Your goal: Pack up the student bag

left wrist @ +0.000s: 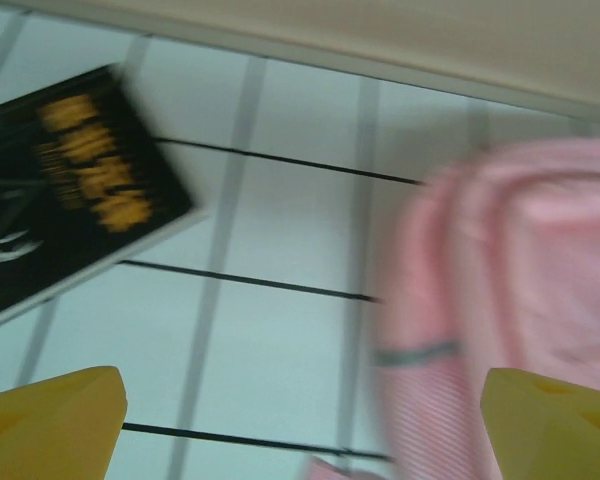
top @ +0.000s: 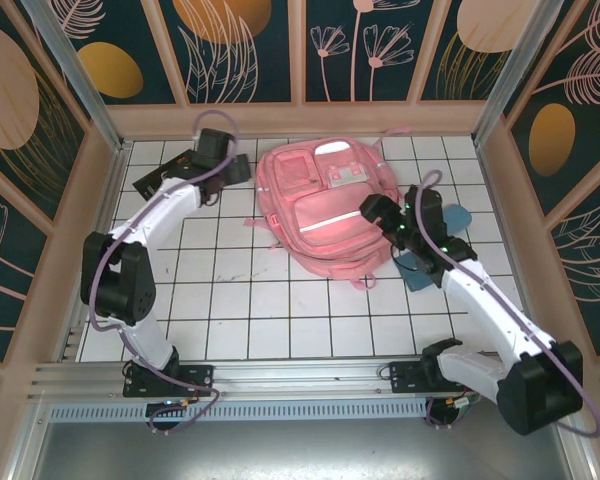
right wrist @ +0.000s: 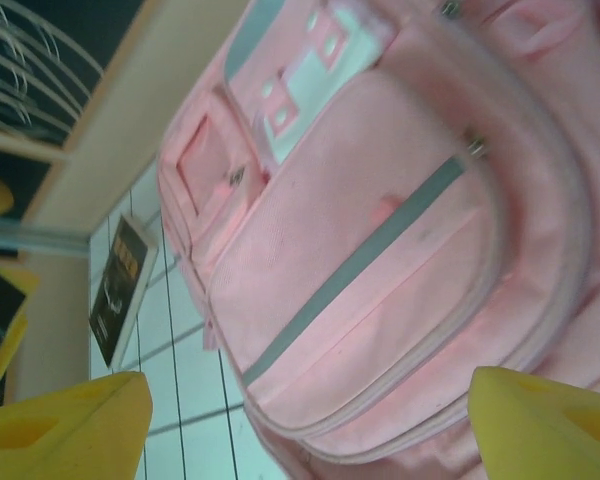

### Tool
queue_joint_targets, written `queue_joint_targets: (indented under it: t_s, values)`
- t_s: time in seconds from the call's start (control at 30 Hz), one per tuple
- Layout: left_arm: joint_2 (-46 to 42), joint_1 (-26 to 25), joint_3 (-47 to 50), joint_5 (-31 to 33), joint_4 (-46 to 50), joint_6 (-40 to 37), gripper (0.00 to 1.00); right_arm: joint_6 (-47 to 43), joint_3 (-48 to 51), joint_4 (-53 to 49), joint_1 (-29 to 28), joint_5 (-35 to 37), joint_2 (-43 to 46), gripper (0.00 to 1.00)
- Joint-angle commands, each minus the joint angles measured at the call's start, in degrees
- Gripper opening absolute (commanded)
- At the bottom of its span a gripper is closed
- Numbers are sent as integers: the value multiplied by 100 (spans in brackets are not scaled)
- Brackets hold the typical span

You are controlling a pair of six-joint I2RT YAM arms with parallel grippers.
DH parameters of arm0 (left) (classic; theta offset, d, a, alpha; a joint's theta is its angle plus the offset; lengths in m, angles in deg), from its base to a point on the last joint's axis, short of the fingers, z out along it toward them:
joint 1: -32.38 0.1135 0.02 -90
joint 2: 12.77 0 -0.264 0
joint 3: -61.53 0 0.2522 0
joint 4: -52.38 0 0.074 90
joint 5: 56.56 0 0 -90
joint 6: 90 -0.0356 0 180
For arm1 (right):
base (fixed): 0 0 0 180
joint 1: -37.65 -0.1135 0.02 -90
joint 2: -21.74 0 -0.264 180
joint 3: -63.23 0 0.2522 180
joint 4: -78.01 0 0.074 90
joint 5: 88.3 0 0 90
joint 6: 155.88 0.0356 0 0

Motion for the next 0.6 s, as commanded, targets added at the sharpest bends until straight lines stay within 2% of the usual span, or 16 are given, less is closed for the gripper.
queue_joint_targets:
  t_s: [0.0, 0.2, 0.27, 0.4, 0.57]
  values:
    - [285, 536, 49, -64, -139, 417, 92, -208, -337, 309, -263, -93, -335, 83]
    - [1125, 1466, -251, -658, -498, 470, 91, -139, -564, 481, -598, -138, -780, 82]
    - [1415, 1614, -433, -820, -473, 538, 90, -111, -571, 515, -652, -151, -844, 82]
    - [1864, 1797, -726, -681, -406, 567, 90, -65, -533, 534, -723, -169, -909, 82]
    - [2386, 1935, -967, -842, -184, 674, 90, -37, -479, 517, -784, -147, -876, 82]
